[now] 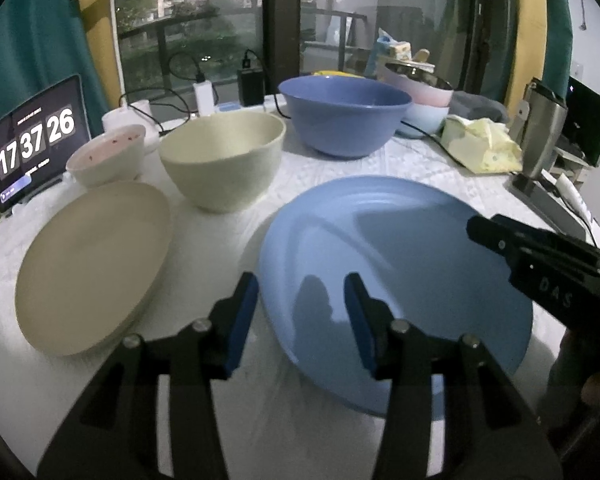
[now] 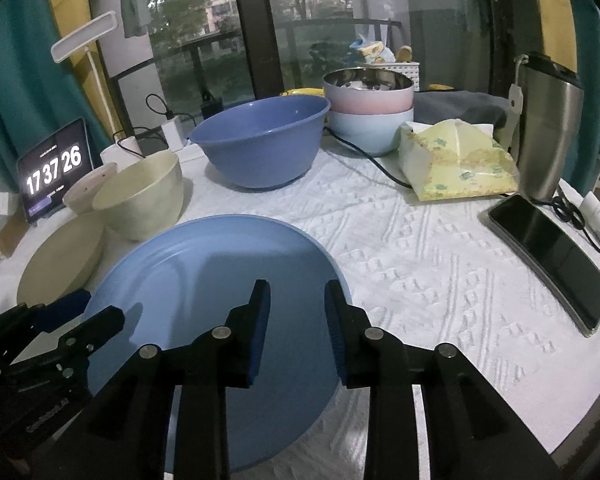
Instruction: Organize plates and bowls
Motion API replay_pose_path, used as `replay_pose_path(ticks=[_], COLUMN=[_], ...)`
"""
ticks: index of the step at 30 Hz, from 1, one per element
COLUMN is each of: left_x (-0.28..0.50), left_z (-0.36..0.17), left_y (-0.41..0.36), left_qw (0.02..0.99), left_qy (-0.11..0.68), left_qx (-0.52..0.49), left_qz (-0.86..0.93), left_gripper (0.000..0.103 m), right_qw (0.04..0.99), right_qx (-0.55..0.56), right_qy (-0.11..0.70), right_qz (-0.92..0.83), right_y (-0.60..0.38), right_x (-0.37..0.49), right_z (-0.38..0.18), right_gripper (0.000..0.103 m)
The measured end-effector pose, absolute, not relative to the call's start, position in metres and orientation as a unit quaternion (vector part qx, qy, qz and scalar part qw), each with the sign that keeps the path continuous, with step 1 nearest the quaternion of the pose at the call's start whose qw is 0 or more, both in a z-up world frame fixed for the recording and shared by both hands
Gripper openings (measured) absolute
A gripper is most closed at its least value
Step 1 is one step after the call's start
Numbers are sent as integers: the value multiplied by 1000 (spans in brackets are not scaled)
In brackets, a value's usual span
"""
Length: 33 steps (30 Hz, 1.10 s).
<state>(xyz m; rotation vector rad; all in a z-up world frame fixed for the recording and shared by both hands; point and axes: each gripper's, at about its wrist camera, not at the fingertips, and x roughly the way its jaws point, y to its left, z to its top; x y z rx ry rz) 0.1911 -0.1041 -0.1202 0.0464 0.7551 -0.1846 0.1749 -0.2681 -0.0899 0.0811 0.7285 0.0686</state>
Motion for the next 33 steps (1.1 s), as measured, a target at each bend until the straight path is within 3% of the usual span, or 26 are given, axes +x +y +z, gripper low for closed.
replay_pose_path(ticks=[33], left_x=[152], left_z=[-92], left_y=[-12], left_qw=[944], left_qy=[322], left_qx=[-42], left_qz=[-54], left_gripper=[47], right_qw=[933], right_qx=[-4], right_qy=[349], right_qz=[87], right_y=[-181], right_x=[151], right_z=[-59], right_gripper=[31])
